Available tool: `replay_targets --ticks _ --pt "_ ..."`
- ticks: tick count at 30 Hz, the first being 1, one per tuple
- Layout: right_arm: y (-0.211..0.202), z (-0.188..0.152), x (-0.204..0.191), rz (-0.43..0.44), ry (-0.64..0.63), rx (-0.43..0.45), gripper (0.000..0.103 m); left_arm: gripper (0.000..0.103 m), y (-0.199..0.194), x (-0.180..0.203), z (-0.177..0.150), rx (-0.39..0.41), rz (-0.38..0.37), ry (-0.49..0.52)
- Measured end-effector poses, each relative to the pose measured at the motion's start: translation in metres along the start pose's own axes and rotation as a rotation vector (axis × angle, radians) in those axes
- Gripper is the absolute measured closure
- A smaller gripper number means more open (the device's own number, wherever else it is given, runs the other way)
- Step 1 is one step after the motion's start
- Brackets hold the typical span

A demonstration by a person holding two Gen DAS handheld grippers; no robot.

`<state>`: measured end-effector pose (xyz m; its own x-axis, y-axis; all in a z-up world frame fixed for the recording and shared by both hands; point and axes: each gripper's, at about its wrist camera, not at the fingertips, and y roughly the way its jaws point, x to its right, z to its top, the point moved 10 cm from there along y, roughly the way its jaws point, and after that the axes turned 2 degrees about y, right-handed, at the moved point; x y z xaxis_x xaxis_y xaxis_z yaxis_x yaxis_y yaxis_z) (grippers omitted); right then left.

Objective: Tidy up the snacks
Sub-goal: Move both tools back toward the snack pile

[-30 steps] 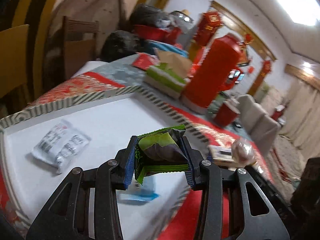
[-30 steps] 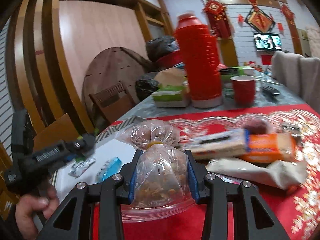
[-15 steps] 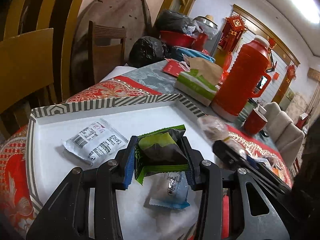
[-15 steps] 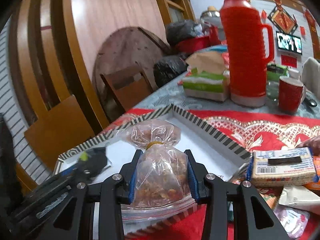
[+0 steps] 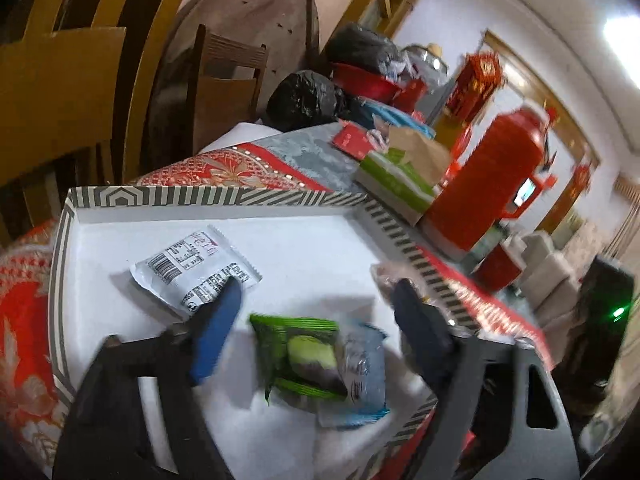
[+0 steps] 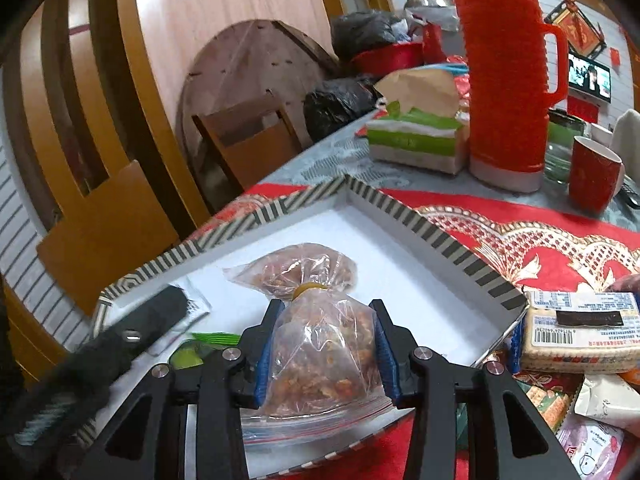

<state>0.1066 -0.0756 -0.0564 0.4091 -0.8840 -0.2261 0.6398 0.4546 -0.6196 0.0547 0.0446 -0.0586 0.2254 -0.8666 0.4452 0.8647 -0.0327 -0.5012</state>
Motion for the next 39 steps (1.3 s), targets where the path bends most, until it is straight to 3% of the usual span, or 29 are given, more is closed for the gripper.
replay_targets --ticks 3,5,10,14,18,20,25,27,30,32,35,39 --pt "-0.008 0.003 -0.001 -0.009 -0.007 0.035 0.060 0.020 0.000 -0.001 0.000 0.000 -0.008 -0.013" --pt "-0.014 0.005 -0.003 -0.020 -0.020 0.067 0.053 0.020 -0.001 -0.001 0.001 -0.003 -0.014 -0.018" --pt "-0.042 0.013 -0.003 -0.030 -0.030 0.197 0.045 0.020 -0.008 0.000 0.006 0.027 -0.033 -0.021" --pt "-0.076 0.014 0.023 -0.041 0.016 0.258 0.044 0.020 -0.014 0.011 0.008 0.052 -0.066 0.016" --pt "-0.128 0.014 0.079 -0.086 0.101 0.346 0.039 0.020 -0.019 0.035 0.006 0.064 -0.117 0.104" --pt "-0.156 0.008 0.123 -0.142 0.157 0.385 0.031 0.020 -0.022 0.044 0.004 0.075 -0.130 0.141" --pt "-0.201 -0.022 0.234 -0.223 0.377 0.394 0.028 0.019 -0.023 0.069 -0.001 0.070 -0.173 0.228" --pt "-0.204 -0.035 0.265 -0.208 0.472 0.372 0.028 0.019 -0.016 0.096 -0.005 0.049 -0.205 0.317" --pt "-0.195 -0.042 0.290 -0.095 0.583 0.316 0.028 0.019 0.001 0.147 -0.019 -0.058 -0.295 0.467" --pt "-0.190 -0.038 0.287 -0.059 0.563 0.294 0.028 0.019 0.017 0.184 -0.037 -0.187 -0.351 0.606" --pt "-0.177 -0.032 0.276 -0.013 0.501 0.247 0.030 0.019 0.033 0.232 -0.058 -0.253 -0.378 0.910" --pt "-0.142 -0.035 0.268 0.000 0.462 0.103 0.036 0.019 0.060 0.261 -0.081 -0.386 -0.426 1.124"
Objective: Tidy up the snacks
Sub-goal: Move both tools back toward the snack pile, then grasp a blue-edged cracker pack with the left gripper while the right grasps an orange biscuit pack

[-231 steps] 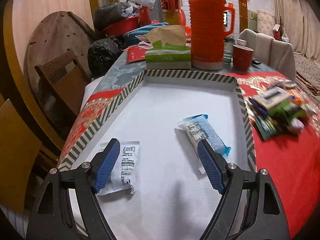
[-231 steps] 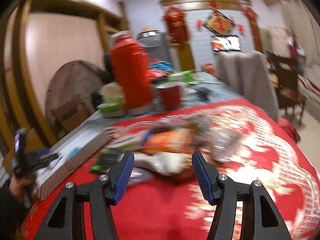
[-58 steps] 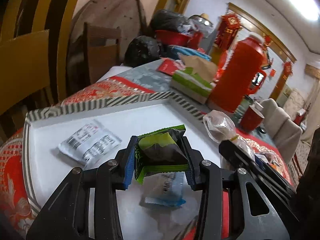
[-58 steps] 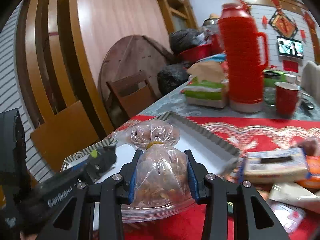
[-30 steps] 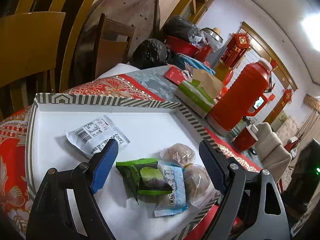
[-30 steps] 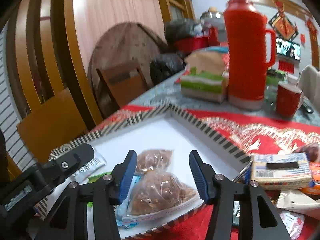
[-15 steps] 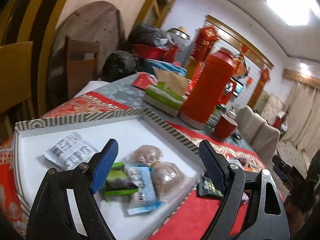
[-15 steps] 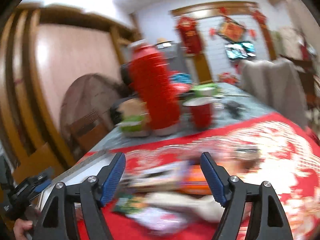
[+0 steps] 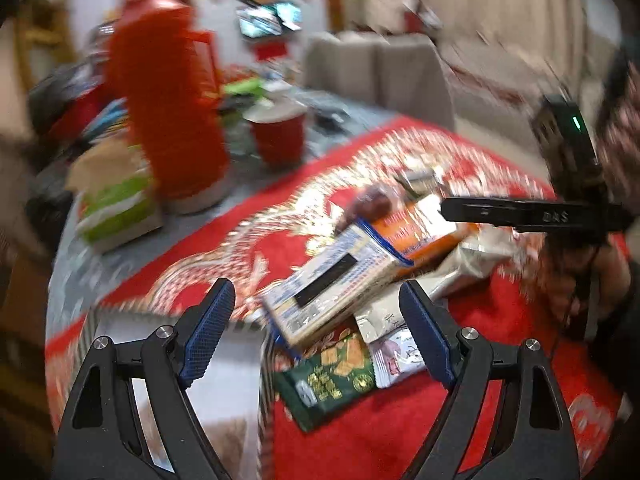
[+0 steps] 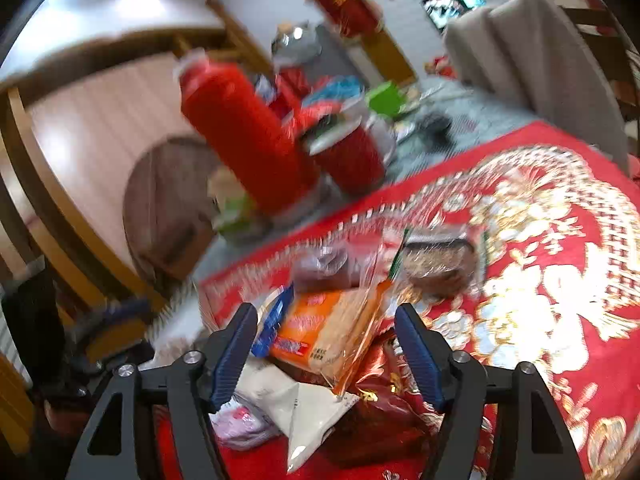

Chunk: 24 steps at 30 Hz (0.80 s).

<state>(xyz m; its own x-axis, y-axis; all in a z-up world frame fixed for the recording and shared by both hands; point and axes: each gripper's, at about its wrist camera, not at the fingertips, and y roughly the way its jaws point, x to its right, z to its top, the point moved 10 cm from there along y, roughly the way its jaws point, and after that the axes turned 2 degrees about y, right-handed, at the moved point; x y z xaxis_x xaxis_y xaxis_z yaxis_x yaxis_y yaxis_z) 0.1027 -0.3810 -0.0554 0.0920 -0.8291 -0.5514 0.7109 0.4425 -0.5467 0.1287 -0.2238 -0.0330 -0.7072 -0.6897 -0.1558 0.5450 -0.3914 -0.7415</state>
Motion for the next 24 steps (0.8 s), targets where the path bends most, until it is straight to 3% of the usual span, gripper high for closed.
replay_targets --ticks 3,10,15,20,24 --pt "0.012 -0.002 0.004 -0.009 0.021 -0.048 0.047 0.019 0.030 -0.001 0.000 -0.101 -0.030 0.068" --pt "0.024 -0.004 -0.006 0.032 -0.024 -0.090 0.057 0.018 0.080 0.006 -0.016 -0.269 -0.181 0.060" --pt "0.038 -0.008 -0.008 0.041 -0.032 -0.145 0.058 0.016 0.103 0.006 -0.021 -0.315 -0.169 0.073" --pt "0.040 -0.009 -0.008 0.050 -0.030 -0.159 0.058 0.017 0.109 0.008 -0.018 -0.301 -0.198 0.044" --pt "0.040 -0.008 -0.010 0.052 -0.040 -0.150 0.058 0.028 0.107 0.016 -0.013 -0.285 -0.207 0.052"
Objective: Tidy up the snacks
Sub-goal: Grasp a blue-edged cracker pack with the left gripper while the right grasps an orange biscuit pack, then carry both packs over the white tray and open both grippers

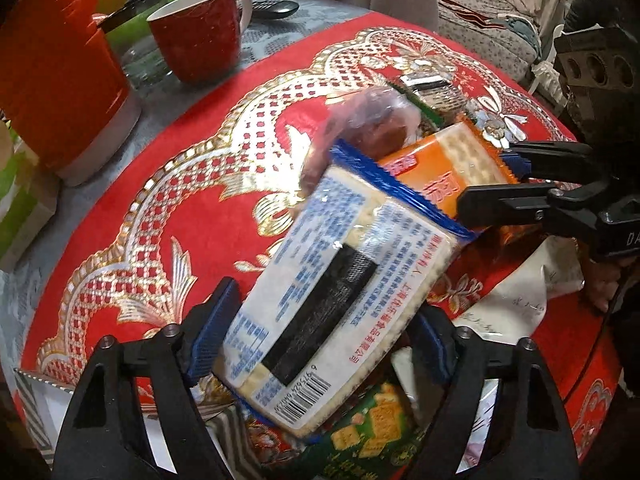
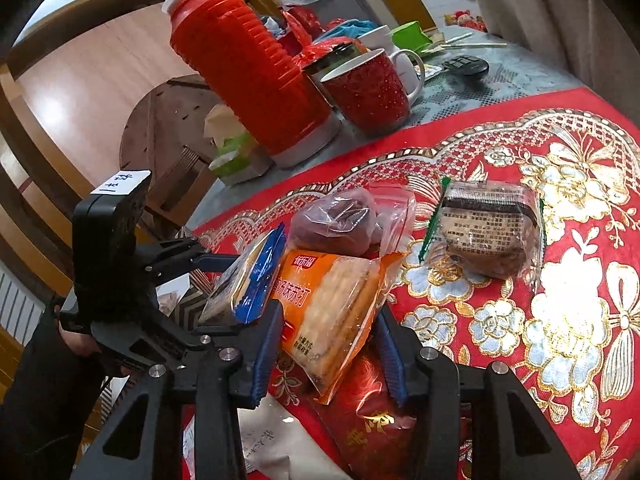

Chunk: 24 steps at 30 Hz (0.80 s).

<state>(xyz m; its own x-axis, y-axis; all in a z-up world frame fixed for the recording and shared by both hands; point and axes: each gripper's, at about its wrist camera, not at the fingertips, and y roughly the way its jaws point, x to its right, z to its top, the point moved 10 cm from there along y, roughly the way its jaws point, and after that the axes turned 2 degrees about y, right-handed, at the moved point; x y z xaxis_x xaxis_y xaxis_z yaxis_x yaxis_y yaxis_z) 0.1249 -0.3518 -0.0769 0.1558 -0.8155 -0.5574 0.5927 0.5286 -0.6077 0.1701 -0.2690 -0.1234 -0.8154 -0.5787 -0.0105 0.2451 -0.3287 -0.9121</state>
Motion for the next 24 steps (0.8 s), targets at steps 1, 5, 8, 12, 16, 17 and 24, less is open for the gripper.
replay_targets --ticks 1,5,8,12,16,17,24 --pt "0.000 0.002 0.000 0.002 -0.001 0.006 0.058 0.034 0.000 0.002 0.002 0.008 -0.001 0.001" --pt "-0.003 0.003 -0.002 0.001 -0.014 0.022 0.064 0.048 -0.005 0.012 0.003 0.033 0.020 0.013" --pt "-0.007 0.004 -0.004 0.007 -0.024 0.046 0.069 0.049 -0.008 0.020 0.003 0.054 0.044 0.020" --pt "-0.016 0.008 -0.003 0.022 -0.011 0.095 0.075 0.049 -0.021 0.024 0.003 0.106 0.057 -0.021" --pt "-0.025 0.011 -0.005 0.045 -0.006 0.136 0.078 0.049 -0.048 0.020 0.001 0.188 0.095 -0.114" --pt "-0.027 0.012 -0.005 0.050 -0.005 0.146 0.078 0.049 -0.054 0.018 0.001 0.206 0.102 -0.137" --pt "-0.053 0.016 -0.008 0.087 0.007 0.256 0.083 0.049 -0.098 0.013 -0.023 0.340 0.129 -0.343"
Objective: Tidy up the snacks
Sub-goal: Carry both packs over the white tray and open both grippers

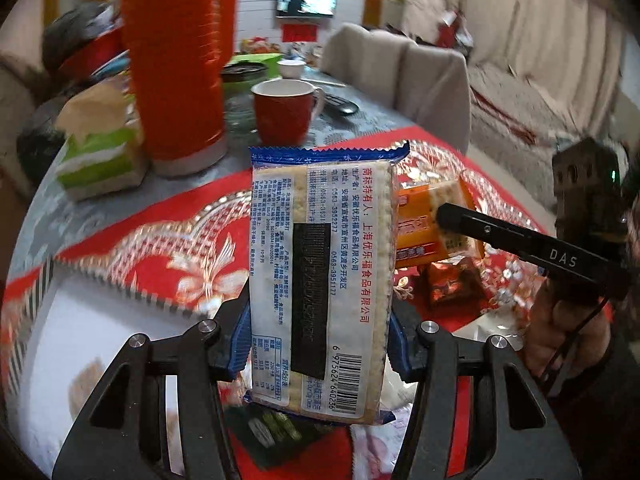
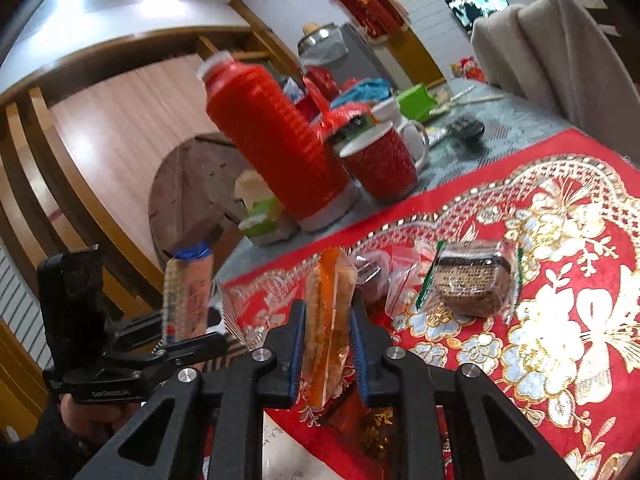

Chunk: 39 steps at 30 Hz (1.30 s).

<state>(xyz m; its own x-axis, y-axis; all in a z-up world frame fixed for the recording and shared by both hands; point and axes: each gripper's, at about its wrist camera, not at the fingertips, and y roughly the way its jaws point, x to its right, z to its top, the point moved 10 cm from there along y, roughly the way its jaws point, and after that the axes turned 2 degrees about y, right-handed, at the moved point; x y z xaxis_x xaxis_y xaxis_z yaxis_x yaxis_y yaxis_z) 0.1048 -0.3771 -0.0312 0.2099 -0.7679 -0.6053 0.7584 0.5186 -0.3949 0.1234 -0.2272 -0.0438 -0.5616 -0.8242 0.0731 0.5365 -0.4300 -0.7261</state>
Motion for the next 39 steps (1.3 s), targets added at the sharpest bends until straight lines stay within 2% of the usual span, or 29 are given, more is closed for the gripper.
replay_targets --ticks 5,9,14,18,28,34,39 --pt "-0.033 -0.009 -0.006 -0.031 0.009 0.071 0.084 0.049 -0.012 0.001 -0.016 0.034 -0.035 -0.095" --pt "-0.062 -0.016 -0.021 0.007 0.039 0.128 0.084 0.049 -0.020 0.005 -0.031 0.072 -0.076 -0.164" --pt "-0.080 -0.024 -0.028 0.079 0.142 0.173 0.084 0.049 -0.024 0.005 -0.044 0.094 -0.082 -0.203" --pt "-0.079 -0.030 -0.026 0.092 0.185 0.179 0.084 0.049 -0.032 -0.005 -0.050 0.117 -0.048 -0.220" --pt "-0.070 -0.035 -0.035 0.108 0.186 0.159 0.084 0.049 -0.050 -0.039 -0.050 0.172 -0.058 -0.297" --pt "-0.057 -0.029 -0.068 0.137 0.148 0.134 0.084 0.049 -0.064 -0.064 -0.052 0.220 -0.038 -0.346" --pt "-0.036 -0.025 -0.106 0.157 0.086 0.100 0.084 0.049 -0.069 -0.087 -0.065 0.218 -0.031 -0.399"
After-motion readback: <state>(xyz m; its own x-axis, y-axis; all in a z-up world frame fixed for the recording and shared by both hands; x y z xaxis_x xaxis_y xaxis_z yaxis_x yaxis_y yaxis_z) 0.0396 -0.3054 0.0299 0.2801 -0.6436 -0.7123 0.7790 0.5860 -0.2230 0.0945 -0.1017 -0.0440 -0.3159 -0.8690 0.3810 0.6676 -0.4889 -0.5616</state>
